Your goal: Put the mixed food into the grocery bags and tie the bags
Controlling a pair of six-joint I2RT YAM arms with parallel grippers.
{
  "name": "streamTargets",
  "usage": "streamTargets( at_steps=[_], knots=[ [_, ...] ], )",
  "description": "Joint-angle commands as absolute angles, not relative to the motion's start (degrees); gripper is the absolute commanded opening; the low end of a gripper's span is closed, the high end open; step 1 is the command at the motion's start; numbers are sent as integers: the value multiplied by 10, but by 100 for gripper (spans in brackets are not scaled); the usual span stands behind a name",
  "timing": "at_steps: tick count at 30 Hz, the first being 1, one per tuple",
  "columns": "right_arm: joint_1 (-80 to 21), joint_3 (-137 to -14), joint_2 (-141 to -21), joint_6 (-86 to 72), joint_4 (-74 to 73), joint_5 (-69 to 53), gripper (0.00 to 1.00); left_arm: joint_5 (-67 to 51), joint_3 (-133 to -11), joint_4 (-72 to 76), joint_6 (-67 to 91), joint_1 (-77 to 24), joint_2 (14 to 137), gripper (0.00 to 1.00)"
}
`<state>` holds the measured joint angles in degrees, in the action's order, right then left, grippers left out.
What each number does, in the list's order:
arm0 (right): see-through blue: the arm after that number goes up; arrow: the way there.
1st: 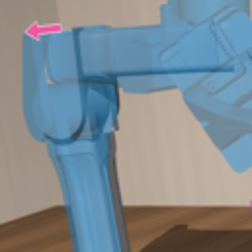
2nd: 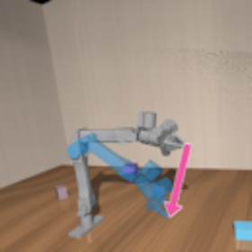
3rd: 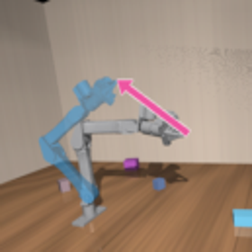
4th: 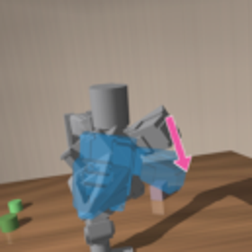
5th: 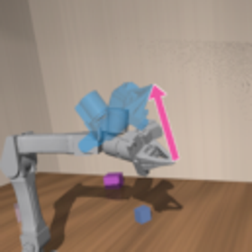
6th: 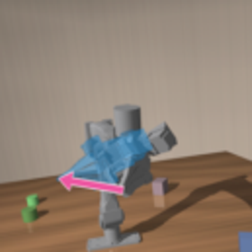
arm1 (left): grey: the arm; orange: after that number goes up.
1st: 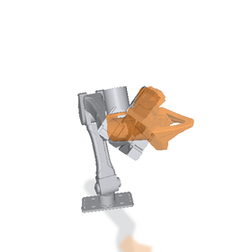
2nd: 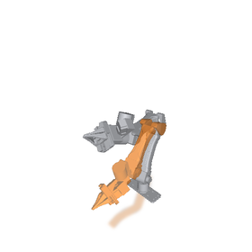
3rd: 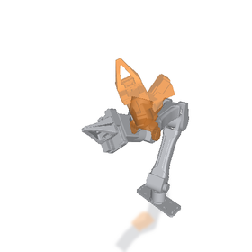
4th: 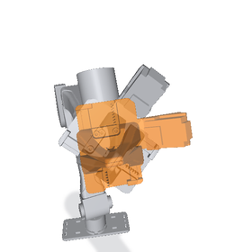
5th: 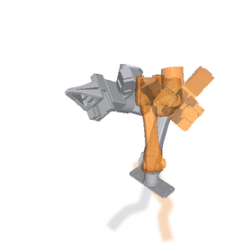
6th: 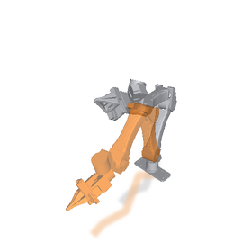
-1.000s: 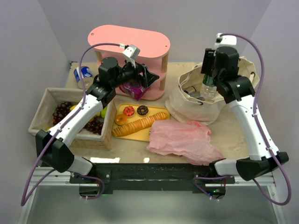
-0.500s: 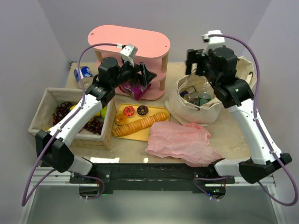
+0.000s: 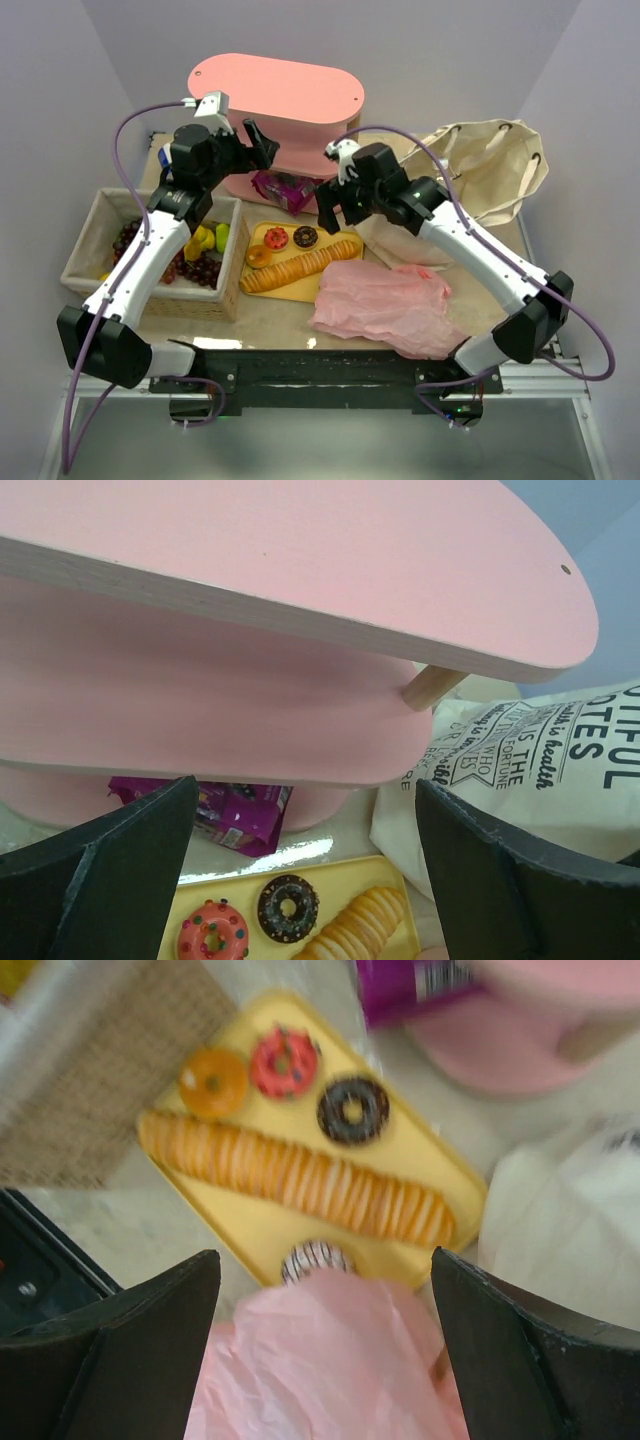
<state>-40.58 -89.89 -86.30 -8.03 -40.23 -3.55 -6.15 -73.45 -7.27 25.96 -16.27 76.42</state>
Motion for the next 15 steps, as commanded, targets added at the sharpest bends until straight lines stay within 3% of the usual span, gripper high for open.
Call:
streamTargets(
  at_steps=[1,15],
  knots=[
    [-404,-851,-878,-115,-460,10,89,-70,-735,-67,258,-165,751,94],
    [-304,-810,-1045,-154,-417,166,91,-73,-709,-61,239,-164,743,94]
  ],
)
